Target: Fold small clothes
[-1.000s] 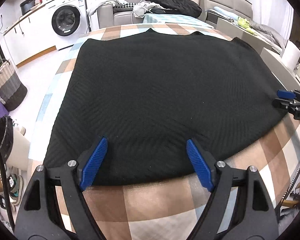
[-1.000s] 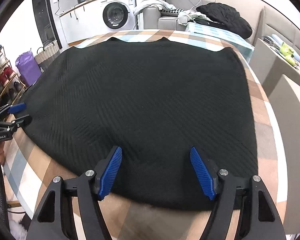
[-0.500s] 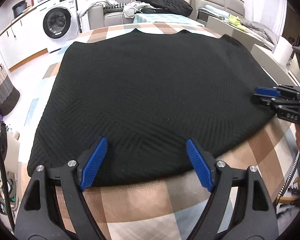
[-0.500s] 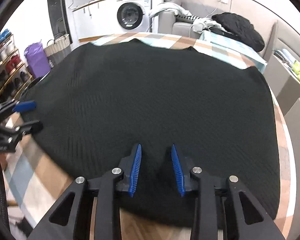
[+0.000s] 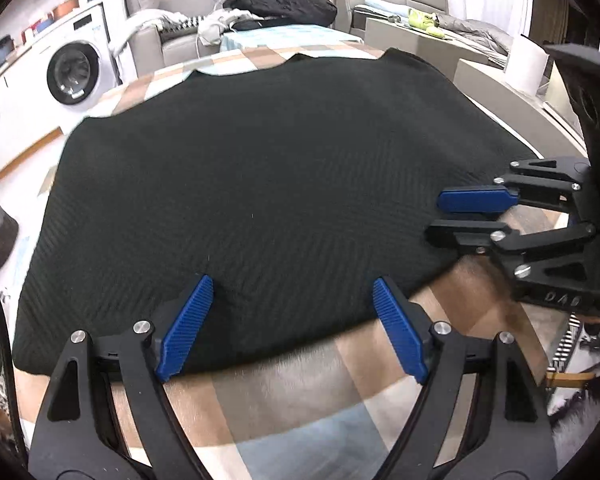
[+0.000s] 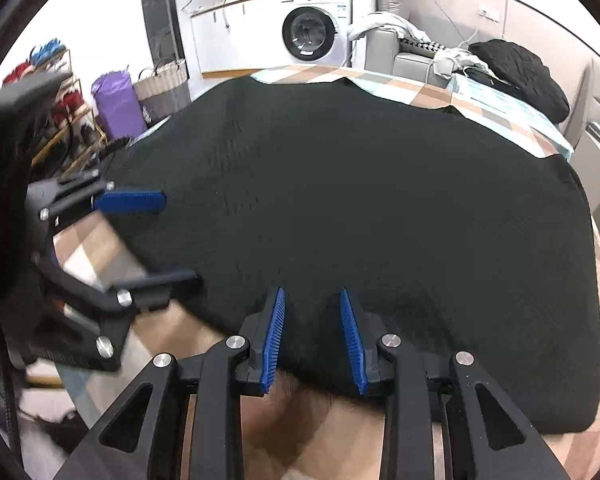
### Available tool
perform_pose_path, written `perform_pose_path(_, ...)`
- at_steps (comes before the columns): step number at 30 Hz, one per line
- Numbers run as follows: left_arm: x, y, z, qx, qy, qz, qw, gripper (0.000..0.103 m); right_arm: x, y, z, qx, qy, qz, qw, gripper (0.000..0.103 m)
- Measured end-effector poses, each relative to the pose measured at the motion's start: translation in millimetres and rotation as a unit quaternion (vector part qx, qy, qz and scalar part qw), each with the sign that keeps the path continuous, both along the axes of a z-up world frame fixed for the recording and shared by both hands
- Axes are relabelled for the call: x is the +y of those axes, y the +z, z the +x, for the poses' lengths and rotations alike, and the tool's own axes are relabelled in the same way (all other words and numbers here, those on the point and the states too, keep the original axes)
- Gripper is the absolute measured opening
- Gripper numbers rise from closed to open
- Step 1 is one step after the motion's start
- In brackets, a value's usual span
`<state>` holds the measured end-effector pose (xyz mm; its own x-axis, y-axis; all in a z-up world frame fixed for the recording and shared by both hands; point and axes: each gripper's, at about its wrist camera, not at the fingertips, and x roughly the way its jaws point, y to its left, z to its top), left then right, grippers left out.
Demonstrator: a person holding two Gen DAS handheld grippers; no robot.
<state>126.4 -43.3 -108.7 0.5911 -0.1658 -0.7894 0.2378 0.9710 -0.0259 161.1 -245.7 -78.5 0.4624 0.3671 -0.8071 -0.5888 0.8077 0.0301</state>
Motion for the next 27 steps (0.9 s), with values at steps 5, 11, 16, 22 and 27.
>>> perform_pose_path(5,0,-2,-1,0.001,0.005,-0.008,1.0000,0.080,-26,3,-3,0.018,-0.012,0.017,1.000,0.030)
perform_pose_path(11,-5,2,0,-0.003,0.005,-0.024,0.9997,0.080,-62,19,-1,-0.005,-0.074,0.021,0.997,0.031)
perform_pose_path(16,-5,-2,-5,-0.001,-0.001,-0.021,0.9998,0.080,-146,33,2,-0.008,-0.222,0.059,0.973,0.042)
perform_pose_path(22,-1,-2,-7,0.003,0.004,-0.030,0.9995,0.080,-195,19,6,0.027,-0.291,0.110,0.950,0.042)
perform_pose_path(27,1,-3,-9,0.006,0.011,-0.025,0.9996,0.080,-185,12,19,0.028,-0.287,0.117,0.950,0.042)
